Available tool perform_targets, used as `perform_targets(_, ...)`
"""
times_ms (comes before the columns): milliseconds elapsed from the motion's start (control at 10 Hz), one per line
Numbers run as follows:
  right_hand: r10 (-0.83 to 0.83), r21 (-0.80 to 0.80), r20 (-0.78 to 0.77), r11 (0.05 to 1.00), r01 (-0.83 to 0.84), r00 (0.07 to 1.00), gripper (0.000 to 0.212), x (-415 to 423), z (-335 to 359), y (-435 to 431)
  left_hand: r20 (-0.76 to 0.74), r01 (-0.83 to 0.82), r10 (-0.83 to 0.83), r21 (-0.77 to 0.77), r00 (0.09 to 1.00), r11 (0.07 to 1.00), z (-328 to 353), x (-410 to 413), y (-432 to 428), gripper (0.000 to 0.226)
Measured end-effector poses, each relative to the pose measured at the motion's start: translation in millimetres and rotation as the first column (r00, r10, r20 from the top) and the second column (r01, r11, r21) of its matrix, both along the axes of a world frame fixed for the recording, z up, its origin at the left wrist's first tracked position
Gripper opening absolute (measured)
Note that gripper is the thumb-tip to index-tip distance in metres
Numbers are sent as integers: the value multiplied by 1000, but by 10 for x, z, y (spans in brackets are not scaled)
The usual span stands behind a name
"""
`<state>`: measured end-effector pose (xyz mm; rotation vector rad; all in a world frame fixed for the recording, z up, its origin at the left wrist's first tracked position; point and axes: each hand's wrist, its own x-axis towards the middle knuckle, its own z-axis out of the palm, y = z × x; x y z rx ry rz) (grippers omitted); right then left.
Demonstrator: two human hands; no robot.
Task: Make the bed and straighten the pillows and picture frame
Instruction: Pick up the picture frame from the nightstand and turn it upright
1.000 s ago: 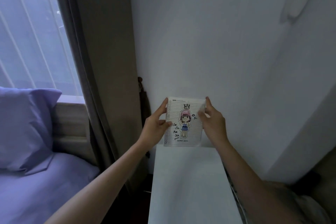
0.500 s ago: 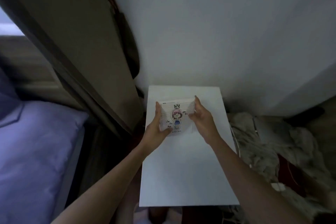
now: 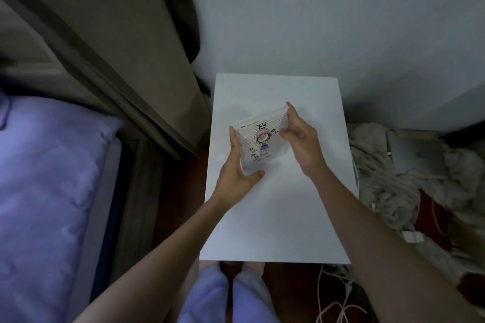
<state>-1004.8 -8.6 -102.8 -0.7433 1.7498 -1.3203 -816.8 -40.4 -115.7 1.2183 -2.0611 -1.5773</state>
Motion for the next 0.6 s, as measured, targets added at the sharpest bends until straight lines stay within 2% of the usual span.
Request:
perform_targets(400,-53,-10,21,999,53,998,69,40,-140,171,24,16,-16,1,1000,1000,-82,60,251,119)
perform_targets(500,-56,-5,35,998,56,998,64,55,-88,163,-2,4,-4,-40,1000,999,11,56,258,116)
perform_targets(600,-130,-3,-15,992,130,991,55,62,-23,191,-19,-43,42,-87,999,995,58,138,235,106)
